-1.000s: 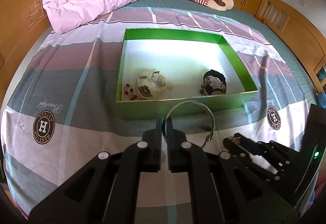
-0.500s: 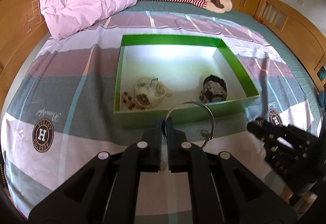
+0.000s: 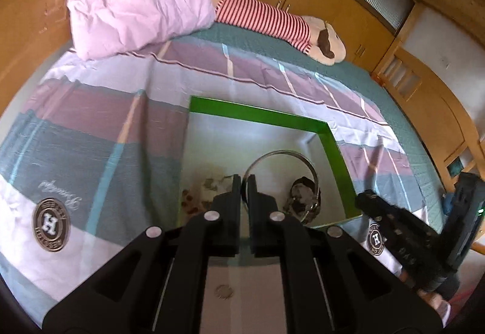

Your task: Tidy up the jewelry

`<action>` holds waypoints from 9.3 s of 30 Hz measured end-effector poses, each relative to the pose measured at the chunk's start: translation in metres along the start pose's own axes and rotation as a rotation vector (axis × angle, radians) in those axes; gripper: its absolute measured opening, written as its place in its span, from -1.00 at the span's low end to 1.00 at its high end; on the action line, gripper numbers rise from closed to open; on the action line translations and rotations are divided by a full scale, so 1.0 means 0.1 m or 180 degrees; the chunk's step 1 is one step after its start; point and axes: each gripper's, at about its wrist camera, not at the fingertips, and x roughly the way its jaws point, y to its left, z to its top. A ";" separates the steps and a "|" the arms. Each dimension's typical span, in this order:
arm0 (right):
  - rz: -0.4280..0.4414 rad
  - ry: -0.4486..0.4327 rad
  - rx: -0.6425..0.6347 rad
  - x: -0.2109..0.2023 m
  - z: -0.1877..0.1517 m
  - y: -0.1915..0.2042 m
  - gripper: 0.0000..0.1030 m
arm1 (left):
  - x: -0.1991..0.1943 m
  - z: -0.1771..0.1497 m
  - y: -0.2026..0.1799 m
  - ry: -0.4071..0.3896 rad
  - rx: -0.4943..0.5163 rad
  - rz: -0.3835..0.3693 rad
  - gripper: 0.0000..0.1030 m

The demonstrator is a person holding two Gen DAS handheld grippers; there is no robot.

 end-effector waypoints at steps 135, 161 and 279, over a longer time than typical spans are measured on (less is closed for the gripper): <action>-0.0014 0.1261 -0.0946 0.42 -0.72 0.45 -0.63 | 0.67 -1.12 0.28 0.1419 0.0036 0.0705 -0.27; 0.0106 0.0114 -0.0466 -0.03 -0.01 0.22 -0.63 | 0.34 -0.46 -0.12 0.0294 0.0186 0.0430 -0.60; -0.0541 0.0132 -0.0272 0.18 -0.05 0.08 0.97 | 0.63 -0.27 -0.21 0.0439 0.0493 0.0803 0.96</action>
